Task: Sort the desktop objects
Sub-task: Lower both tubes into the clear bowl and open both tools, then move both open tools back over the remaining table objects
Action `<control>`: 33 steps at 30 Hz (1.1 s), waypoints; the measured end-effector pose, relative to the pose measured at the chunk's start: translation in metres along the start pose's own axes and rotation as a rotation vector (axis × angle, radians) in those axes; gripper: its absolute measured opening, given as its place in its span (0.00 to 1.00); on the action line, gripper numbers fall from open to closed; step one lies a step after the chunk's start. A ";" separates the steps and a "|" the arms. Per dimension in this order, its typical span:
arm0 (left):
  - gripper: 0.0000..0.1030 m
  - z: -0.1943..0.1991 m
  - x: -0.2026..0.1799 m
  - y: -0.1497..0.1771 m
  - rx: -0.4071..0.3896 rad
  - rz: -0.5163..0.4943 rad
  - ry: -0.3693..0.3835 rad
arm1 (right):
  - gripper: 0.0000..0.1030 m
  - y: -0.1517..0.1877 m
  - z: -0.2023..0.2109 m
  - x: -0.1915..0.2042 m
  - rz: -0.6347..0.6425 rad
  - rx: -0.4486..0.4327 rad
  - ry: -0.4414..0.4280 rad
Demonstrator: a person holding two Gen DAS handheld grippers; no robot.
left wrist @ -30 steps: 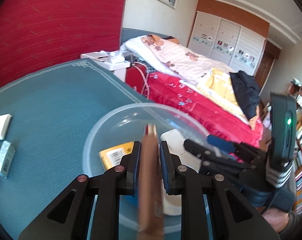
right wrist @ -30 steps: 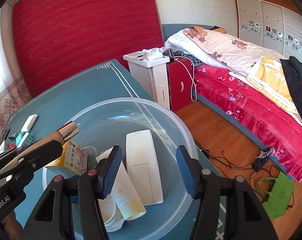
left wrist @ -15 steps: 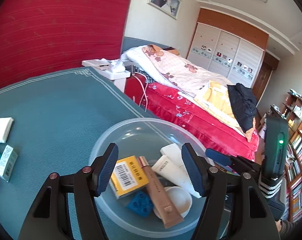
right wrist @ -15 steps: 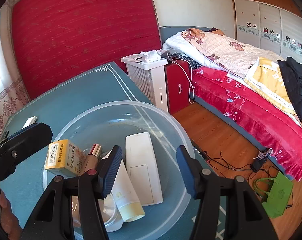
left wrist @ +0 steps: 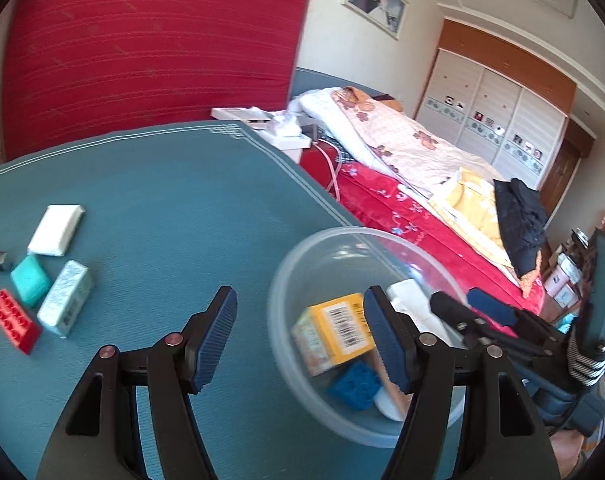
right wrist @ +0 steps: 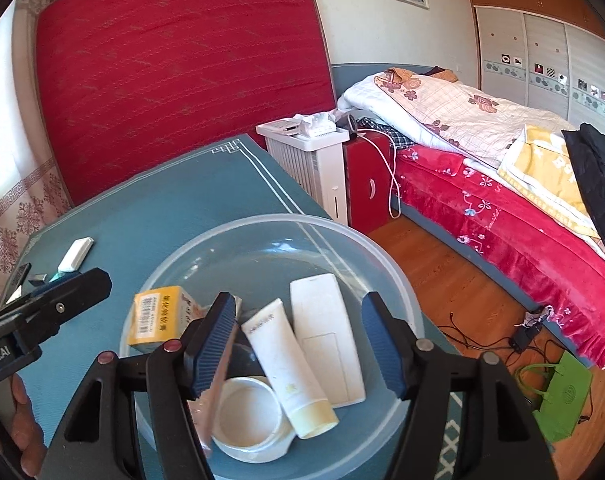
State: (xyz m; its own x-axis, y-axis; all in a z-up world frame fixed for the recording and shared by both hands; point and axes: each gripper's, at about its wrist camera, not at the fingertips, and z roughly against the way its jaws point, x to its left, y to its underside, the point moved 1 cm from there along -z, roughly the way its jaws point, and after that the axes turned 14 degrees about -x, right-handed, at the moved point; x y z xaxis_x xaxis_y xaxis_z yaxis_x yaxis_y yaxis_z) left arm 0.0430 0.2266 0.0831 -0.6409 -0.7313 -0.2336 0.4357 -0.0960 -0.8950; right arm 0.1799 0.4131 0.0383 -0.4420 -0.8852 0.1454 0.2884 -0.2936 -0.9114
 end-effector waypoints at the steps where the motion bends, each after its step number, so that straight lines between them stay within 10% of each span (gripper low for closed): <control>1: 0.67 0.003 0.005 0.000 -0.004 0.005 -0.014 | 0.69 -0.001 0.001 0.003 -0.001 -0.005 -0.005; 33: 0.67 0.060 0.148 0.008 -0.106 0.054 -0.517 | 0.77 0.040 -0.012 0.161 0.187 0.052 -0.288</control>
State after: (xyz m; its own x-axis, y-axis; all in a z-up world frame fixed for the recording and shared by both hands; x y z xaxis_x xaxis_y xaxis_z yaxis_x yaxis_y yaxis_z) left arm -0.0105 0.0773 0.0642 -0.2117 -0.9735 -0.0866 0.3759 0.0007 -0.9267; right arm 0.1099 0.2628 0.0204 -0.1213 -0.9888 0.0870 0.3879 -0.1279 -0.9128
